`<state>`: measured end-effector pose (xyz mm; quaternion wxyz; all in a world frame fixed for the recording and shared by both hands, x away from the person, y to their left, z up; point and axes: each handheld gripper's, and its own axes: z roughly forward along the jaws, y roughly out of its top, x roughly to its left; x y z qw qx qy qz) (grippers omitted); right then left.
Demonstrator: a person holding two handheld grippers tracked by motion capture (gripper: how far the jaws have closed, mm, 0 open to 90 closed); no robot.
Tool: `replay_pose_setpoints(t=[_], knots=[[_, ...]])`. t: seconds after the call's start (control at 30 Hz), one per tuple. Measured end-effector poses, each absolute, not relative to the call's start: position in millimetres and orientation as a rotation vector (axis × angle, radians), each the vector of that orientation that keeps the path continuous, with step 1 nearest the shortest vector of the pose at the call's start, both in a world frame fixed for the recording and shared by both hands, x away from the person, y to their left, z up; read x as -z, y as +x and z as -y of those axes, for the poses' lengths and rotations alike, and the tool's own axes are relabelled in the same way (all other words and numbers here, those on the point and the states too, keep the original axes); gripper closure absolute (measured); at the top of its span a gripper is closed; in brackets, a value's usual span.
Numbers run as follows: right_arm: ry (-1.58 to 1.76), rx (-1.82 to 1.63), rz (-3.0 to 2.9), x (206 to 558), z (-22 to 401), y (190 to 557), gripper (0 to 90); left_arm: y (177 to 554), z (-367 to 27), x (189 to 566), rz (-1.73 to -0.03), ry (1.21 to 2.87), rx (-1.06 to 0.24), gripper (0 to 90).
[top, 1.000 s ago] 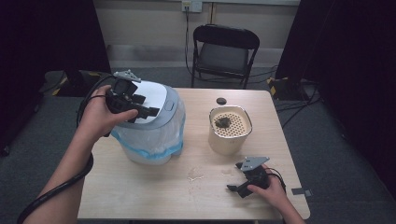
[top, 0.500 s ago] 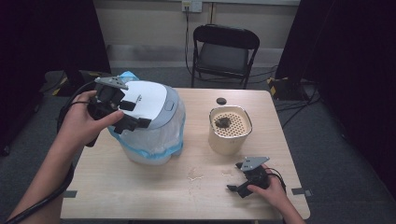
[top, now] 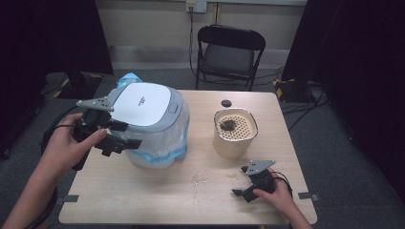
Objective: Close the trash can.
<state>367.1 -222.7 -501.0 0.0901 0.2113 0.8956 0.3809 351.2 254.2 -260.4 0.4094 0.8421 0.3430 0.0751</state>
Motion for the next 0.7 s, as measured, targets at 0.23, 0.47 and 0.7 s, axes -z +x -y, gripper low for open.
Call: replay_pose_setpoints(t=[0.23, 0.47, 0.7], knots=[[0.628, -1.133, -2.663, 501, 223, 367, 4.5, 338, -269, 283, -0.876, 2.097, -0.169, 16.1], [0.629, -1.131, -2.665, 501, 223, 367, 4.5, 327, -279, 322, -0.899, 2.095, -0.143, 16.1], [0.629, -1.131, -2.665, 501, 223, 367, 4.5, 327, -280, 346, -0.919, 2.105, -0.123, 16.2]])
